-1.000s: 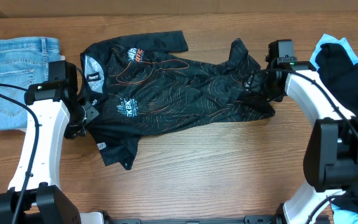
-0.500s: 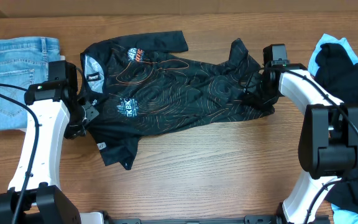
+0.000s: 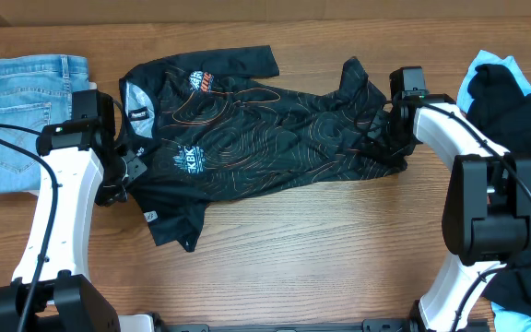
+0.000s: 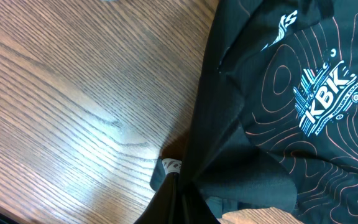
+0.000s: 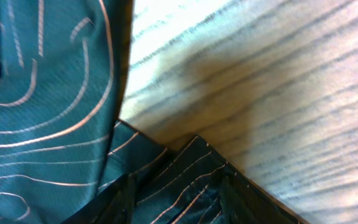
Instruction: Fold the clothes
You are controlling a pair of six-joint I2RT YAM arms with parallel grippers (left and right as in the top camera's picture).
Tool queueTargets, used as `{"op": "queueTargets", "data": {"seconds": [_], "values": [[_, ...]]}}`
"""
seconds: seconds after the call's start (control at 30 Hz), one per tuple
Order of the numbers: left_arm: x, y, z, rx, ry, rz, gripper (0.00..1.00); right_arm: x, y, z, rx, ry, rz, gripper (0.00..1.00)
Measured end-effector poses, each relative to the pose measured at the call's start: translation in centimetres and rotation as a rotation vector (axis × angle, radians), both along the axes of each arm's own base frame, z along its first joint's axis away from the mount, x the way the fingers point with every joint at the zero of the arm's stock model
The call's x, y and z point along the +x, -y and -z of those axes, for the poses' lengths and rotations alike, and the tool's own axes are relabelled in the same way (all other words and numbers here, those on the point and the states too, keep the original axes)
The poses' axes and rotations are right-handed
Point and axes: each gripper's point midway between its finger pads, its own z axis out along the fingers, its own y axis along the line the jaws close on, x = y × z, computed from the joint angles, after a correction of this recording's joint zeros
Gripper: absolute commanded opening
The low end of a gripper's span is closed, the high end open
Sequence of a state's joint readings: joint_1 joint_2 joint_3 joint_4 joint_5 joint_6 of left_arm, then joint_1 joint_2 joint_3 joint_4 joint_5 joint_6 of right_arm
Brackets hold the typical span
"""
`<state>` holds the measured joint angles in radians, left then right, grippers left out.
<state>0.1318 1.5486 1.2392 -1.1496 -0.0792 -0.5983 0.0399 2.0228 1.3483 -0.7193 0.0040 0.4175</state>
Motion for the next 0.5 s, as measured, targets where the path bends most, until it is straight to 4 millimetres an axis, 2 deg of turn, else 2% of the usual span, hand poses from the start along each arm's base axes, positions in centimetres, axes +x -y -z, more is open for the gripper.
{"op": "queueTargets", "data": {"seconds": [0.07,0.2,0.37,0.5], "values": [[0.0,0.0,0.0,0.0,0.0,0.0,0.05,-0.3,0.1,0.0,-0.004,-0.013,0.002,0.45],[0.0,0.0,0.0,0.0,0.0,0.0,0.06,-0.8,0.2,0.1,-0.01,-0.037,-0.002,0.27],[0.0,0.0,0.0,0.0,0.0,0.0,0.06,-1.3,0.3,0.2,-0.014,-0.057,0.003,0.17],[0.0,0.0,0.0,0.0,0.0,0.0,0.06,-1.5,0.3,0.2,-0.014,-0.064,0.004,0.13]]}}
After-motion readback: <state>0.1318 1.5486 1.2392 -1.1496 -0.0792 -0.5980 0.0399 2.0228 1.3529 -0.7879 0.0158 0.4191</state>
